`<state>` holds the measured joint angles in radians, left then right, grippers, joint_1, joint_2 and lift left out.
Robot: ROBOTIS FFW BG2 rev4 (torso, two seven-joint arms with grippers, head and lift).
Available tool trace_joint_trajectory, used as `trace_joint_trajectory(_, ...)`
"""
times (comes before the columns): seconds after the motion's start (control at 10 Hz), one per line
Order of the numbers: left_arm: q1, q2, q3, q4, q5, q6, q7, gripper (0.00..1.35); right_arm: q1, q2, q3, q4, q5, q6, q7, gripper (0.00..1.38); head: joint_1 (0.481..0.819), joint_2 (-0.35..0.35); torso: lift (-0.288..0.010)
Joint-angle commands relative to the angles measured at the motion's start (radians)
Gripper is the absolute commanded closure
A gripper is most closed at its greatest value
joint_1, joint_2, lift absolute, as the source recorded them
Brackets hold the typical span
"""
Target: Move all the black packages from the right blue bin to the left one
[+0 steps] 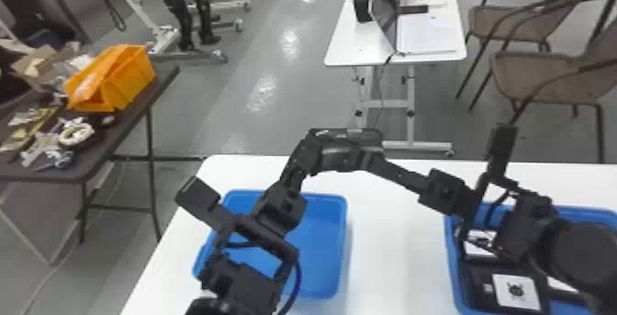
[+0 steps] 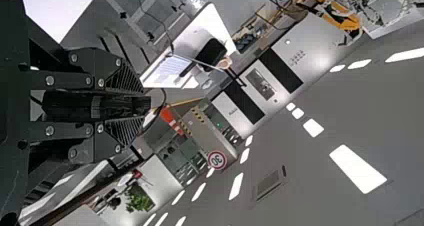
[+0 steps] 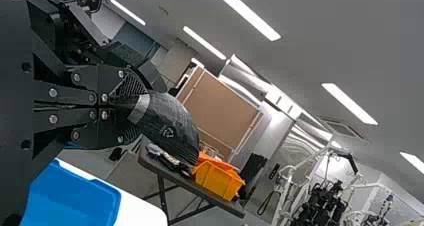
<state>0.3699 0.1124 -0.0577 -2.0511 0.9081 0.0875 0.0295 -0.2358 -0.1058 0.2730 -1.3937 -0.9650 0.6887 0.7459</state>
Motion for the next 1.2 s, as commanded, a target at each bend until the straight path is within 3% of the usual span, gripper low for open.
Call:
trace_joint_trajectory(0.0, 0.006, -0.005, 0.001, -0.001, -0.005, -0.018, 0.000, 1.22, 0.003, 0.000, 0.000, -0.001, 0.014, -0.001, 0.000, 1.27, 0.695, 0.279, -0.040)
trace_joint_trajectory(0.4, 0.011, -0.005, -0.011, 0.003, 0.061, -0.046, 0.004, 1.19, 0.012, 0.002, 0.000, -0.002, 0.023, -0.041, -0.013, 1.28, 0.695, 0.279, -0.040)
trace_joint_trajectory(0.6, -0.009, 0.003, -0.024, 0.039, 0.041, -0.118, -0.065, 0.00, 0.013, 0.002, -0.002, -0.013, 0.025, -0.043, -0.020, 1.28, 0.695, 0.278, -0.040)
trace_joint_trajectory(1.1, -0.055, 0.021, -0.030, 0.071, 0.126, -0.014, -0.134, 0.08, -0.013, 0.006, 0.020, 0.013, 0.009, -0.052, -0.020, 1.28, 0.695, 0.252, -0.040)
